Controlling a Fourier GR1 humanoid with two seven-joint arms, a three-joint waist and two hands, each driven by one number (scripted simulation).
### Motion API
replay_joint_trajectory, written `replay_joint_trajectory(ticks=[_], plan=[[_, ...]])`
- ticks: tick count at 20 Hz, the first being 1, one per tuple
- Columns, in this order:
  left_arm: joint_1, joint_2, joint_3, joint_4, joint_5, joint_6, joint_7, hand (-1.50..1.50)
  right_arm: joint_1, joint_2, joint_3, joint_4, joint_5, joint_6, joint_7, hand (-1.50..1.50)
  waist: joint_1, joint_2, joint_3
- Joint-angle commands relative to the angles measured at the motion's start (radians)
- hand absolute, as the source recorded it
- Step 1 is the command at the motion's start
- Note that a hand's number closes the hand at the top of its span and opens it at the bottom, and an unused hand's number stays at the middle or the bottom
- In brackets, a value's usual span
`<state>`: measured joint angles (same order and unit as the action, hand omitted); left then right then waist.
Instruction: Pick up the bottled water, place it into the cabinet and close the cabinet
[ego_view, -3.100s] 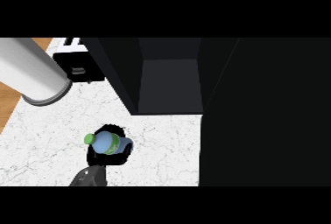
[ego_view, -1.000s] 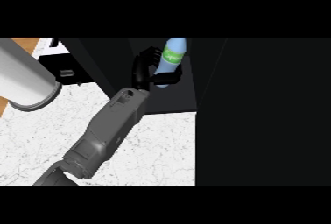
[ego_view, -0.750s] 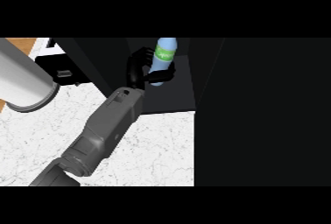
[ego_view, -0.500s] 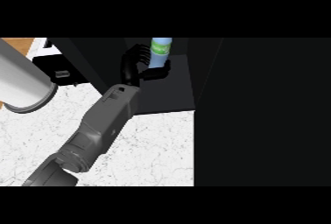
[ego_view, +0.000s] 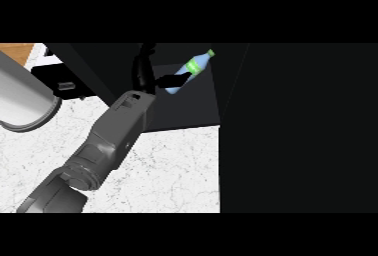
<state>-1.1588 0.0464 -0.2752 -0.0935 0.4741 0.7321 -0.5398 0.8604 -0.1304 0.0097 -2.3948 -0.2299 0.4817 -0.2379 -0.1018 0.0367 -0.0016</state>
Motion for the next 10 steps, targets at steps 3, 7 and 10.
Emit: replay_joint_trajectory(ticks=[3,7,10], plan=[[-0.036,0.006,0.007,0.015,-0.005,-0.089,0.003,-1.5,0.003,-0.002,0.01,-0.013,-0.042,0.024,-0.002,-1.5,-0.007,0.002,0.0],[-0.05,0.012,0.06,-0.058,0.04,-0.183,-0.073,-1.5,0.036,-0.007,0.01,-0.045,-0.071,0.035,0.011,-1.5,0.001,-0.003,-0.001],[-0.03,0.003,0.092,-0.101,0.064,-0.254,-0.149,-1.5,0.035,-0.01,-0.01,-0.051,-0.089,0.025,0.022,-1.5,0.03,-0.012,-0.001]])
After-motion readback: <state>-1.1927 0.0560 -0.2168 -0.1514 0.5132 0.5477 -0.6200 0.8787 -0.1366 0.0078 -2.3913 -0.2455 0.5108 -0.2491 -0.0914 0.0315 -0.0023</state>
